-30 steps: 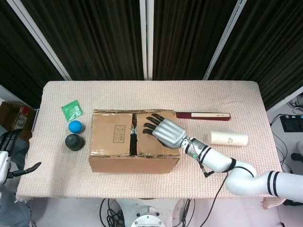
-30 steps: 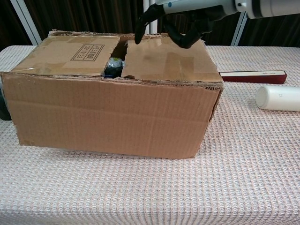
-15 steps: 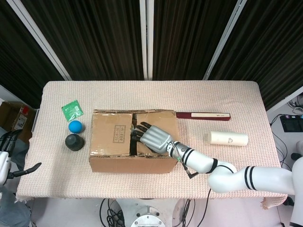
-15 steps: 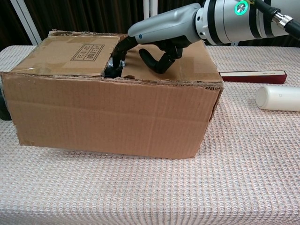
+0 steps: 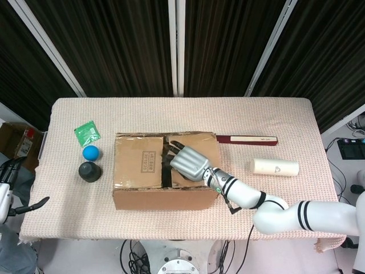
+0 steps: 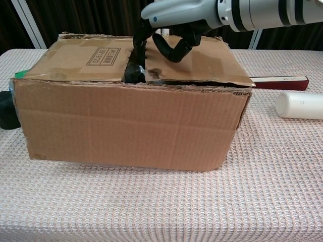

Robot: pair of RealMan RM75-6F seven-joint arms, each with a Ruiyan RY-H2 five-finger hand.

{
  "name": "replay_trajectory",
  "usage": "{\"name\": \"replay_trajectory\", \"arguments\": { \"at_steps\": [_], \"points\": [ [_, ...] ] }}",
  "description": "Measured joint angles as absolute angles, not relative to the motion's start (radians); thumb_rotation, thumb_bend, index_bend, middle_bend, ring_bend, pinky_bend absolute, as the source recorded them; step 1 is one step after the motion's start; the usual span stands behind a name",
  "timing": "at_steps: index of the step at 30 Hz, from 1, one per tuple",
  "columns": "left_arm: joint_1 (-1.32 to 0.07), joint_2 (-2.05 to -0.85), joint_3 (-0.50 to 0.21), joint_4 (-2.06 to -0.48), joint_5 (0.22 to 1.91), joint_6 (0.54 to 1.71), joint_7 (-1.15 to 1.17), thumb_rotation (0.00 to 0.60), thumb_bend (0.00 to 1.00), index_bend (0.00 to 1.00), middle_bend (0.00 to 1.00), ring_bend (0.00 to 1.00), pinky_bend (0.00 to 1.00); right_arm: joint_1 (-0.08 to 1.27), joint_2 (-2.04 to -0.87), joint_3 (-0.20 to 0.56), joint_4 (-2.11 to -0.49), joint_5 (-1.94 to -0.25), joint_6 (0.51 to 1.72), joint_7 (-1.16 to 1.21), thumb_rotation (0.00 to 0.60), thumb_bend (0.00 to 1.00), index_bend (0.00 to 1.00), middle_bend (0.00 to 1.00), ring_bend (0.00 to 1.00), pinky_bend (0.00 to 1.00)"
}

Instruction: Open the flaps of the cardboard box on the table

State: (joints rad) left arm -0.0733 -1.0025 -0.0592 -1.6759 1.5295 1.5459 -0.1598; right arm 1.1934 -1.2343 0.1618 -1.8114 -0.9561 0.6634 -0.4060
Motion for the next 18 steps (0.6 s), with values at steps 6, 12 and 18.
{"name": "replay_trajectory", "arguments": {
  "at_steps": [6, 12, 18],
  "points": [
    [-0.078, -1.002, -0.06, -1.683, 1.532, 1.54, -0.155, 0.347, 0.02, 0.08, 0.12, 0.09, 0.18, 1.168, -1.153, 0.187, -1.871, -0.983, 0.698, -0.362, 0.6, 0.96, 0.46, 0.3, 0.0, 0.0],
    [-0.085, -0.995, -0.062, -1.696, 1.537, 1.536, -0.145, 0.344, 0.02, 0.08, 0.12, 0.09, 0.18, 1.106, -1.026, 0.21, -1.947, -1.038, 0.746, -0.291, 0.6, 0.96, 0.46, 0.3, 0.0, 0.0],
    [-0.094, -0.993, -0.061, -1.713, 1.544, 1.525, -0.126, 0.344, 0.02, 0.08, 0.12, 0.09, 0.18, 1.01, -0.886, 0.228, -2.004, -1.138, 0.788, -0.161, 0.6, 0.97, 0.46, 0.3, 0.0, 0.0]
  ]
}}
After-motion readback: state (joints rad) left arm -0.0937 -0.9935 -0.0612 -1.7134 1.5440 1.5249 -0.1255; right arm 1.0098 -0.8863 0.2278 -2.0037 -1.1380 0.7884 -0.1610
